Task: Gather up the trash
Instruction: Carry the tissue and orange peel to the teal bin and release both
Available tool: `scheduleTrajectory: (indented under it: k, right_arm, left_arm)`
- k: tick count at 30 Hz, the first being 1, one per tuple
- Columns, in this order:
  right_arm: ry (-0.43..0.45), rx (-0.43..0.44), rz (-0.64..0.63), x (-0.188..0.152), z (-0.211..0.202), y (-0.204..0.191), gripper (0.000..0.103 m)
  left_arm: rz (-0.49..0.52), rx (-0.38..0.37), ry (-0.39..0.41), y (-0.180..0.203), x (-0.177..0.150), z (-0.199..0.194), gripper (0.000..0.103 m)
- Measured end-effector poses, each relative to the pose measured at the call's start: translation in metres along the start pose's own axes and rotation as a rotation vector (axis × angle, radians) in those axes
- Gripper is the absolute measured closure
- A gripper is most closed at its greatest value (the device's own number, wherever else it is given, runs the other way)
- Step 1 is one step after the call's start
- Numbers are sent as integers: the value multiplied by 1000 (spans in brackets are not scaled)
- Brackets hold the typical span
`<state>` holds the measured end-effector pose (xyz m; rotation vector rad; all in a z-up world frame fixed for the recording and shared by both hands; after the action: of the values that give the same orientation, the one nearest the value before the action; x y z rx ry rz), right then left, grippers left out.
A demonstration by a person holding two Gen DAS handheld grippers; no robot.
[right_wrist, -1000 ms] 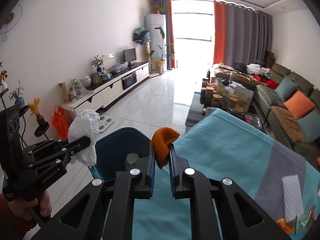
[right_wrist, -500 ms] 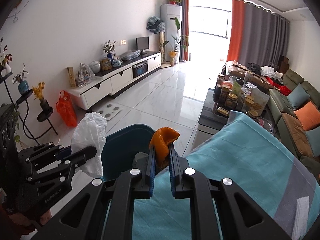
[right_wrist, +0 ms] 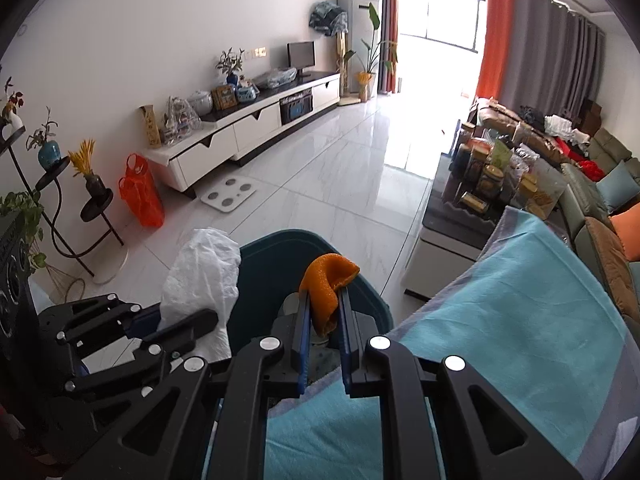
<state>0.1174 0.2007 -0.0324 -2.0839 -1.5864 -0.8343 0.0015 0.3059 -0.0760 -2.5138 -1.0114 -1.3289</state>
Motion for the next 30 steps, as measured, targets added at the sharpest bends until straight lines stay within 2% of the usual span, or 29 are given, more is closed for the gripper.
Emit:
scheduleTrajectory:
  k: [10,24,27,30]
  right_arm:
    - [-79,25,-7,6,32,-7,92]
    - [-179,22,-14,4,67,-9,89]
    - [-187,23,-1,2,70,-5,82]
    - [-176,30,17,2,68,-1,75]
  left_arm:
    - [-10,-1,-70,-6,-9,39,88]
    - [22,9,-118,-4,-11,80,85]
    - [30,12,-112,-1,-10,84,75]
    - [33,21,-106,-2,-12,83,61]
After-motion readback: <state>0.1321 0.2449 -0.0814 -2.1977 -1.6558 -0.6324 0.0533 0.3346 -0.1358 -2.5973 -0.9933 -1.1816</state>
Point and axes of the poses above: each gripper's, at about its wrist camera, not at the fingertips, and z roughly the way its jaws point, y to its right, x to its top, the point moved 2 cm from there along z, roughly the way its jaws point, and after that the axes turned 4 degrees about -z, right-handed, at the moved point
